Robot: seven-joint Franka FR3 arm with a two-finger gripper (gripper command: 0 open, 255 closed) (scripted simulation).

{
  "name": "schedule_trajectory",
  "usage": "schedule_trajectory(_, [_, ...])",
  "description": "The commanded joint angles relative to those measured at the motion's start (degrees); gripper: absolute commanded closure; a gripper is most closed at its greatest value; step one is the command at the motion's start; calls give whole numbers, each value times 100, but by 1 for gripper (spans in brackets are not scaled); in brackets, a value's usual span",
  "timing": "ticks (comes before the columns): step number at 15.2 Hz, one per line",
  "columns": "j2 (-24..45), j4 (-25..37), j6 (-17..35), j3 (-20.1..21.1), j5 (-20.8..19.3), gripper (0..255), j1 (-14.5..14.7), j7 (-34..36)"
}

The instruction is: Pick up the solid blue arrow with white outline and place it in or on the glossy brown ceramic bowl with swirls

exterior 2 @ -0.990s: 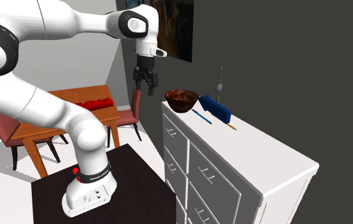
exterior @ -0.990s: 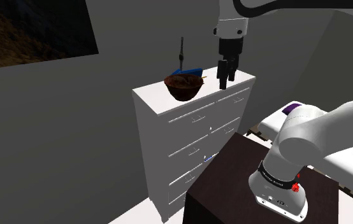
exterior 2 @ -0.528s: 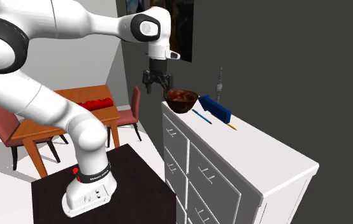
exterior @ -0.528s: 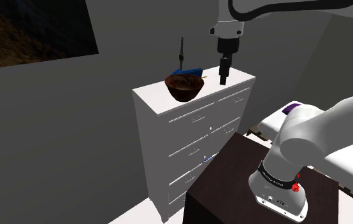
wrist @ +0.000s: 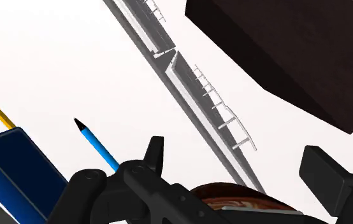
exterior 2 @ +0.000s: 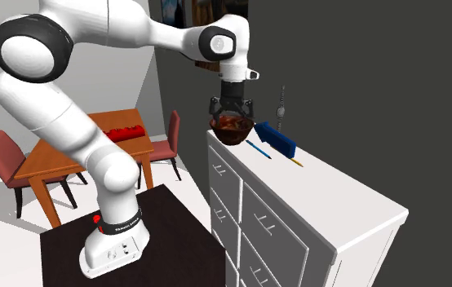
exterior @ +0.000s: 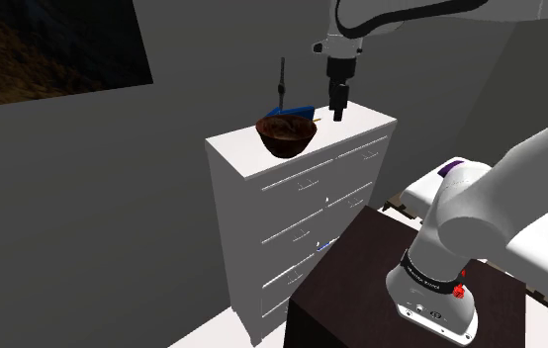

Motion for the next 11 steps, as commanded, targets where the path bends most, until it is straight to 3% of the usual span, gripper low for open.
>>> schedule_trajectory(1, [402,299,209,-250,28,0,131,-686])
schedule_trajectory(6, [1457,1144,593,-765,385,0,421,-2317])
schedule_trajectory(11, [2616,2192,733,-1070,1062,0,553,-3965])
